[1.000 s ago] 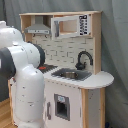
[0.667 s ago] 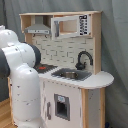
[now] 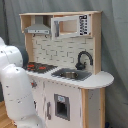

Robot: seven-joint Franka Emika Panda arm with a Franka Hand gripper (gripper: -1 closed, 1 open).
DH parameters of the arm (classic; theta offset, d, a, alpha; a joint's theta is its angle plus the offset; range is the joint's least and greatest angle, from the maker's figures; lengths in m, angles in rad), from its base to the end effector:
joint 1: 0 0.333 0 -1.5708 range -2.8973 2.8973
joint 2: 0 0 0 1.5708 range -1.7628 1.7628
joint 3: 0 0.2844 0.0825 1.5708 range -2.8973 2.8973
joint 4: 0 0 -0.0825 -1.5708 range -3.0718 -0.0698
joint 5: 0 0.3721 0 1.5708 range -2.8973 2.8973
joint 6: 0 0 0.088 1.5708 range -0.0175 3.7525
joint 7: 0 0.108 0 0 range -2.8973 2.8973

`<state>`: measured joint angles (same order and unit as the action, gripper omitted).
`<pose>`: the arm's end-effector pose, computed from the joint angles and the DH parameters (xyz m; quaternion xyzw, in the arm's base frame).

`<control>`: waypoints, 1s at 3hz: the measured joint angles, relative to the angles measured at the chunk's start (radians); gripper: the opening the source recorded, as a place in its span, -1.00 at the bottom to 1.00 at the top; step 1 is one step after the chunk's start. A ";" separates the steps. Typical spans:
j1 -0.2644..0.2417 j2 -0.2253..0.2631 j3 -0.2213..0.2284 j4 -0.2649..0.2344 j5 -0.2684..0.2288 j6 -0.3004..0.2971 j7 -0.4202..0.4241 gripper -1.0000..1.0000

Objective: Play with the kitchen

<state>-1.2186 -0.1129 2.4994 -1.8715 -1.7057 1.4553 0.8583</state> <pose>0.2568 0.5067 0.5366 0.5768 0.2248 0.5926 0.5153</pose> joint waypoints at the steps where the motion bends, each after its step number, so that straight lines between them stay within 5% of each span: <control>1: 0.000 -0.088 0.011 0.000 0.022 0.035 -0.030 1.00; 3: 0.000 -0.226 0.045 0.001 0.026 0.054 -0.183 1.00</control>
<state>-1.2182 -0.3394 2.5443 -1.8705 -1.6798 1.5088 0.6757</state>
